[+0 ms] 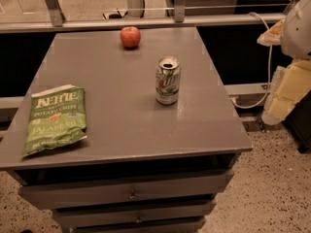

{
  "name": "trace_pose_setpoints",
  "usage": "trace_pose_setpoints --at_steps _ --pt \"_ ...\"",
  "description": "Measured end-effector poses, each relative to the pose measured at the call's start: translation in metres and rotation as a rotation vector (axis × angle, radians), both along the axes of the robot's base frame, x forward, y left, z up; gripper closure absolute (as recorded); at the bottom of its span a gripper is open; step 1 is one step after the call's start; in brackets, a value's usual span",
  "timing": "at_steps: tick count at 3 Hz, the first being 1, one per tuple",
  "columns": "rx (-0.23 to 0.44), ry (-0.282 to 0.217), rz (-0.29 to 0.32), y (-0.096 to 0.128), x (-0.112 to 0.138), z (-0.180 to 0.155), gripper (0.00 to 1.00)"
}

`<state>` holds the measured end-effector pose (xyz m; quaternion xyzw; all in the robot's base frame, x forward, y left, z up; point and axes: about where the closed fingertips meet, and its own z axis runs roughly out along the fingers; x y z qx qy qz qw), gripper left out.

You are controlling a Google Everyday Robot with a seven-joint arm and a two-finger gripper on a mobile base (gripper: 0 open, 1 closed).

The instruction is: Knock 7up can over

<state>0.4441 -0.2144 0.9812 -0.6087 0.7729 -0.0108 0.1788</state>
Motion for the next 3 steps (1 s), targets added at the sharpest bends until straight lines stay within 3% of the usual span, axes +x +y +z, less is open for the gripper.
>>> trace_pose_setpoints --at_steps 1,3 --pt "0.15 0.036 0.015 0.017 0.014 -0.031 0.0" --pt "0.541 0.068 0.051 0.103 0.049 -0.071 0.0"
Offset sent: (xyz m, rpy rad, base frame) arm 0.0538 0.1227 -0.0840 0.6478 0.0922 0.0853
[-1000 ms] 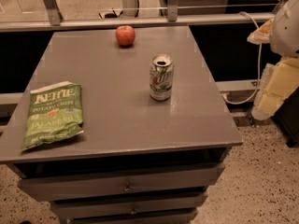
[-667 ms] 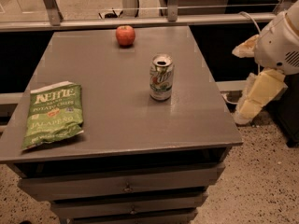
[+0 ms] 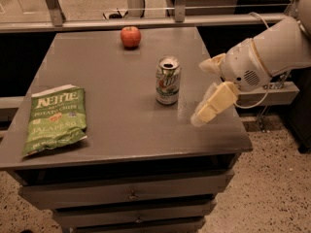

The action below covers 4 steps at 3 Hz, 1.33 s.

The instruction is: Knock 7up can over

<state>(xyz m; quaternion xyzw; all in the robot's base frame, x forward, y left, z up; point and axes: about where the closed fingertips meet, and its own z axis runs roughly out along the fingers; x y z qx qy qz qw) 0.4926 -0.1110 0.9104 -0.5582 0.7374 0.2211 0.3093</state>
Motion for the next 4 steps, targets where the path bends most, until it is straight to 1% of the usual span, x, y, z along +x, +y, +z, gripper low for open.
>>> trace_pose_setpoints --at_steps 1,2,3,4 --pt "0.192 0.008 -0.013 0.037 0.016 -0.005 0.0" --pt "0.329 0.023 -0.012 0.061 0.025 -0.01 0.0" --pt "0.413 0.032 0.011 0.079 0.026 -0.008 0.0" --pt "0.493 0.017 0.055 0.091 0.023 0.009 0.0"
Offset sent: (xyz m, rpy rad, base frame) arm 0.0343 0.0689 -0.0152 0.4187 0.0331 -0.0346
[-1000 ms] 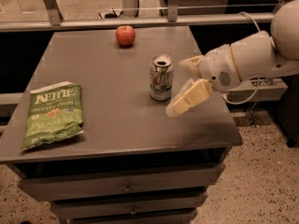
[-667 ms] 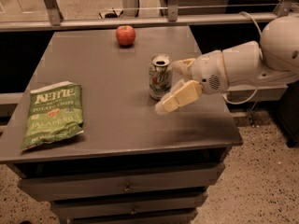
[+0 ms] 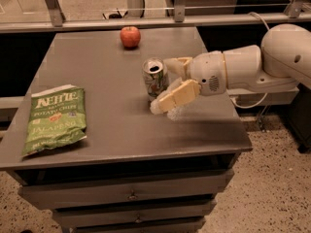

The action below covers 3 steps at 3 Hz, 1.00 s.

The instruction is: Knock 7up can over

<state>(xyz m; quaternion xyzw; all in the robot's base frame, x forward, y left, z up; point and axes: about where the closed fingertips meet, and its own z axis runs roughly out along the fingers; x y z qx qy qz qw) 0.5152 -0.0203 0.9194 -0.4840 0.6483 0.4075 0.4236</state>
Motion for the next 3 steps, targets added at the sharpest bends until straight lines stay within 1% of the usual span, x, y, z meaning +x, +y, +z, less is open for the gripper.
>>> trace_pose_setpoints --at_steps 1,2,3 --pt "0.08 -0.037 0.042 0.009 -0.006 0.025 0.0" --pt "0.128 -0.066 0.072 0.012 -0.012 0.044 0.0" --pt "0.159 -0.069 0.096 0.012 -0.024 0.053 0.0"
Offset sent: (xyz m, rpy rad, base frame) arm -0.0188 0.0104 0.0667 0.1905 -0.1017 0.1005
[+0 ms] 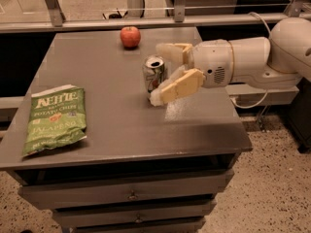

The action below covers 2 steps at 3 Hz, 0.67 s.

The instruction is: Knock 7up can over

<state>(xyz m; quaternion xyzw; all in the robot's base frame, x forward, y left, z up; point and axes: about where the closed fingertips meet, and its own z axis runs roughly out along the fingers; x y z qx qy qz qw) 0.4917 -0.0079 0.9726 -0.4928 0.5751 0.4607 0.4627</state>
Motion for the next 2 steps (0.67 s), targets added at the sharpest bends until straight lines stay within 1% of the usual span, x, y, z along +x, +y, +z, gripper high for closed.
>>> trace_pose_setpoints --at_steps 1,2 --pt "0.001 0.01 0.01 -0.002 -0.009 -0.002 0.0" --pt "-0.007 -0.012 -0.005 -0.014 0.0 -0.001 0.0"
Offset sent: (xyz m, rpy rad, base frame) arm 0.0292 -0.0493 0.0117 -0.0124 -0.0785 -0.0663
